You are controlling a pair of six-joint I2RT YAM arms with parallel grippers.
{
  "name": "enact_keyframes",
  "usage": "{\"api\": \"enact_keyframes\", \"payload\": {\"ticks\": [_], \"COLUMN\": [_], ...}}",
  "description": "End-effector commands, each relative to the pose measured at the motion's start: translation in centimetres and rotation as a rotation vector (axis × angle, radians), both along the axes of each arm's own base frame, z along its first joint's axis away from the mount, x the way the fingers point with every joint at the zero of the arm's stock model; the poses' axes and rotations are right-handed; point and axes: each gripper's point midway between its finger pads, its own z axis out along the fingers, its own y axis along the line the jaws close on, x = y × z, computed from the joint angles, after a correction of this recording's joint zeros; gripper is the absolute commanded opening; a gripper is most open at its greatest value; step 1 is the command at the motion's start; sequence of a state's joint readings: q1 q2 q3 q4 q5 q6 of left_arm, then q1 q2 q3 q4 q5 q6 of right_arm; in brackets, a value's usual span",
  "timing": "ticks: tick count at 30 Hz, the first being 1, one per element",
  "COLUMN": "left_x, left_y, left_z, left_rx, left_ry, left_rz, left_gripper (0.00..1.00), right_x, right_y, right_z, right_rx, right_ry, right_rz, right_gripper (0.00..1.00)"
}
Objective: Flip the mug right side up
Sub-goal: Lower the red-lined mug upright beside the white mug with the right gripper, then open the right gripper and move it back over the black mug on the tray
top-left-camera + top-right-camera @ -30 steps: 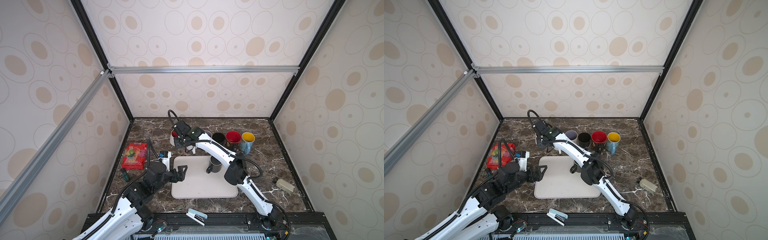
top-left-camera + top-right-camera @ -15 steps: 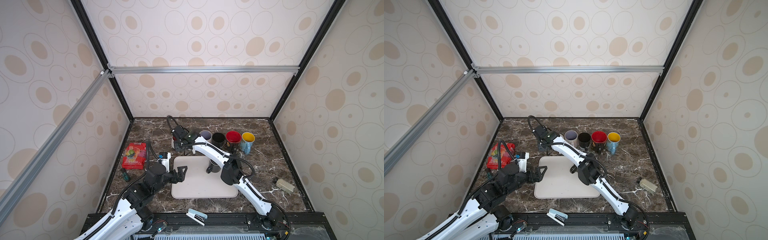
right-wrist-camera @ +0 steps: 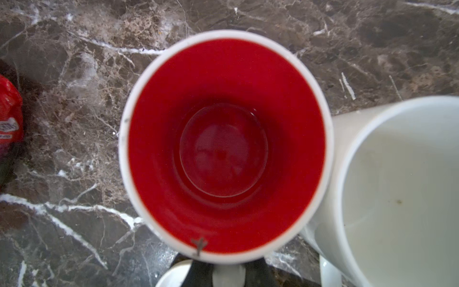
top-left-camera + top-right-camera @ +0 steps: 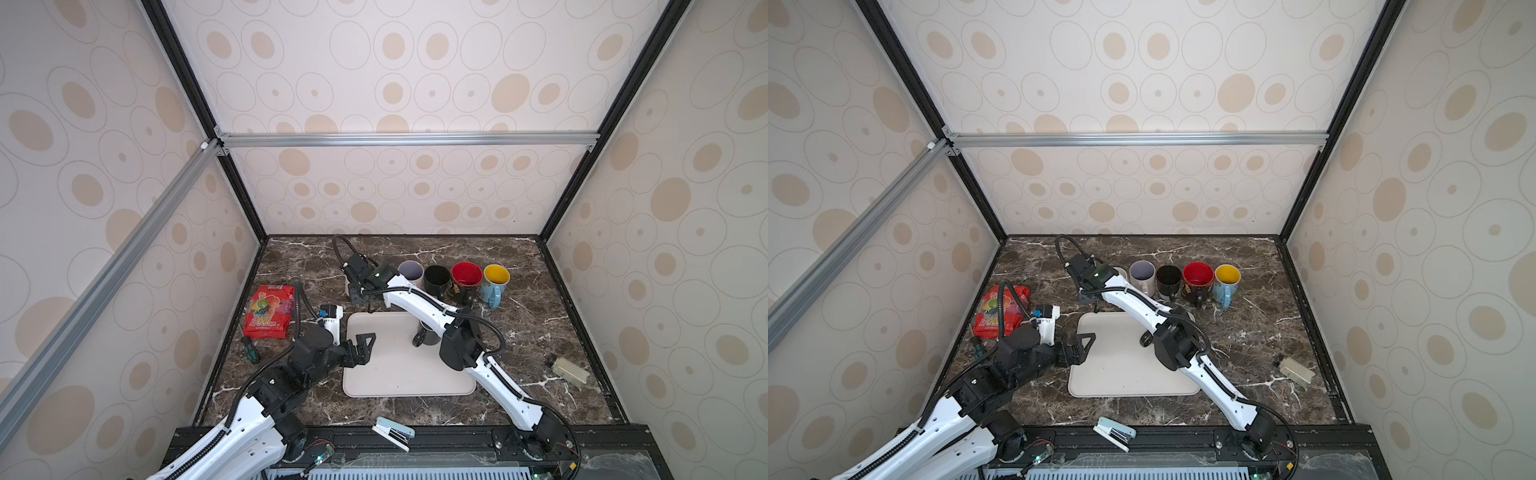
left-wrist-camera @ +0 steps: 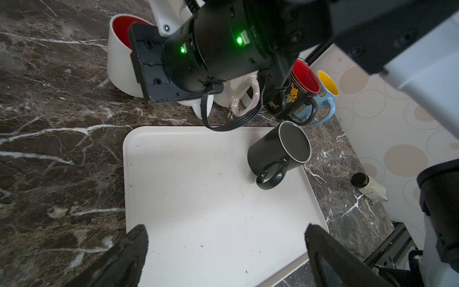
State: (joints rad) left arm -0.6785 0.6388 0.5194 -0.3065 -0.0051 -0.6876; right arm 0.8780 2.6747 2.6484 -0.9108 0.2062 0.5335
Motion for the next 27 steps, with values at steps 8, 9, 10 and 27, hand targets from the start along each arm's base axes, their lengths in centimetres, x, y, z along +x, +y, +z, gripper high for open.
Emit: {"api": "enact_keyframes", "payload": {"ticks": [8, 9, 10, 27], "left_x": [0.3, 0.4, 0.3, 0.1], "left_y": [-0.3, -0.3, -0.3, 0.0], "left_z": [0.8, 0.9, 0.8, 1.6], "left_rx": [-0.008, -0.009, -0.008, -0.003], "left_ry": [-0.025, -0.028, -0.025, -0.042], "left_rz": [-0.011, -0.011, -0.012, -0.015], "left_gripper": [1.0, 1.0, 1.0, 1.0], "right_x": [0.9, 0.9, 0.9, -0.5], "right_y": [0.2, 0.2, 0.2, 1.4], "right_z": [1.1, 1.2, 1.2, 1.7], "right_rx": [0.016, 0.016, 0.016, 0.045], "right_ry": [-0.051, -0.053, -0.052, -0.037], "right_rz": [-0.031, -0.032, -0.034, -0.014], "right_gripper": [0.0, 0.0, 0.0, 0.32]}}
